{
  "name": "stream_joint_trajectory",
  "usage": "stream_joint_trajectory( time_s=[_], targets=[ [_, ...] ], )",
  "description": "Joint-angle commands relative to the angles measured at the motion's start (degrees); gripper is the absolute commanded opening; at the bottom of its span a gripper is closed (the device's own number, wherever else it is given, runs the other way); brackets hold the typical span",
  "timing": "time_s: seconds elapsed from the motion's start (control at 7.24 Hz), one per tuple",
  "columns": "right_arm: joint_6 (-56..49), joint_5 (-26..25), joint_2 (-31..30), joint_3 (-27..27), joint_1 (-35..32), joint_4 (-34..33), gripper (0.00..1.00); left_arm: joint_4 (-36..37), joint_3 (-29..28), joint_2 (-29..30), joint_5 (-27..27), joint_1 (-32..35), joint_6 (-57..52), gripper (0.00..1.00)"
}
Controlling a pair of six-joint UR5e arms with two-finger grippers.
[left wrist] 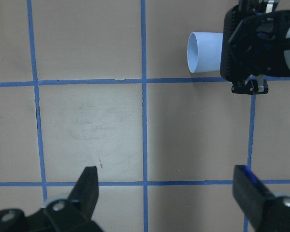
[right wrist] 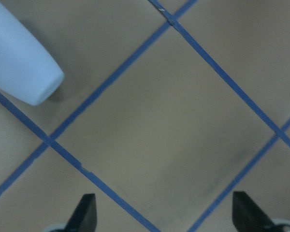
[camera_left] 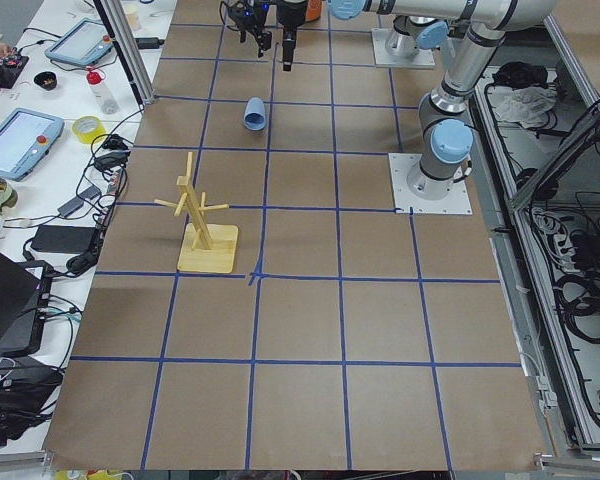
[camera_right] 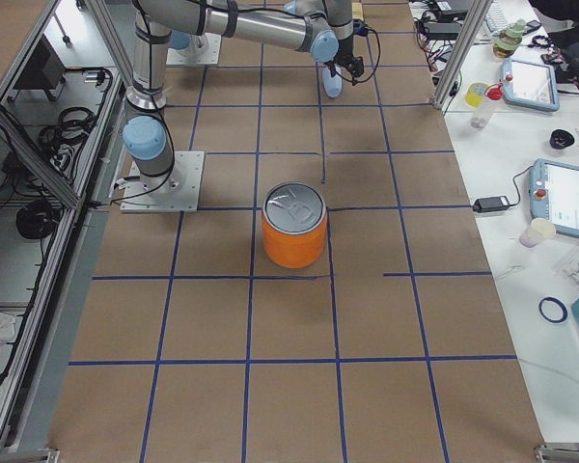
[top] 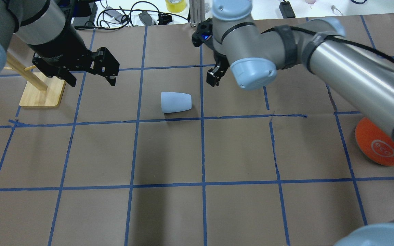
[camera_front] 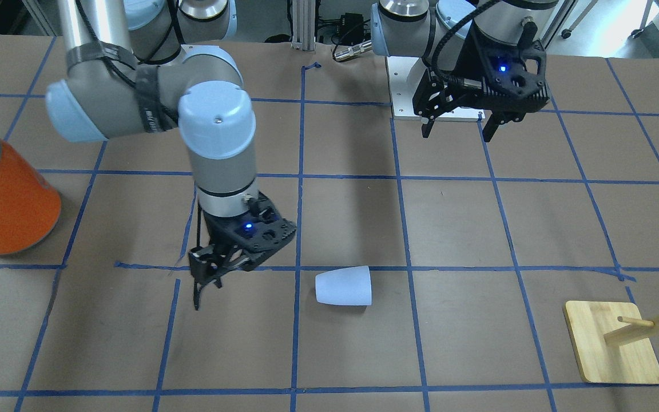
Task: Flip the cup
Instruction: 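Raise the right gripper back toward its start while the left arm reaches out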
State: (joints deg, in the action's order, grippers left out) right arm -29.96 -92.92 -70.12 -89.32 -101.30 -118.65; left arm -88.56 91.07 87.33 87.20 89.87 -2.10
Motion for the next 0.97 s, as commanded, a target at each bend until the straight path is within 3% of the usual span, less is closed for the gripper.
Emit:
stream_joint_trajectory(
  time_s=[0.0,0.28,0.55,0.83],
  targets=[
    [6.2,4.1,-6.5,-2.2,12.0,7.8,1.0,7.4,3.2,4.4,-7.8,-1.7,-1.2,1.0],
    [20.2,3.3,-11.3,-2.3,13.9,12.4,1.0,18.3,6.7,10.5,-16.7,-1.7,-0.9,1.0],
    [25.4,1.6,-19.3,-1.1,14.0,23.2,1.0,23.9,8.0,16.0,-23.9,-1.7,-0.6,1.0],
    [32.9,-1.6,-22.9,-0.9,13.7,24.5,1.0,30.7,8.7,21.3,-29.2,-1.7,-0.5,1.0]
  ],
)
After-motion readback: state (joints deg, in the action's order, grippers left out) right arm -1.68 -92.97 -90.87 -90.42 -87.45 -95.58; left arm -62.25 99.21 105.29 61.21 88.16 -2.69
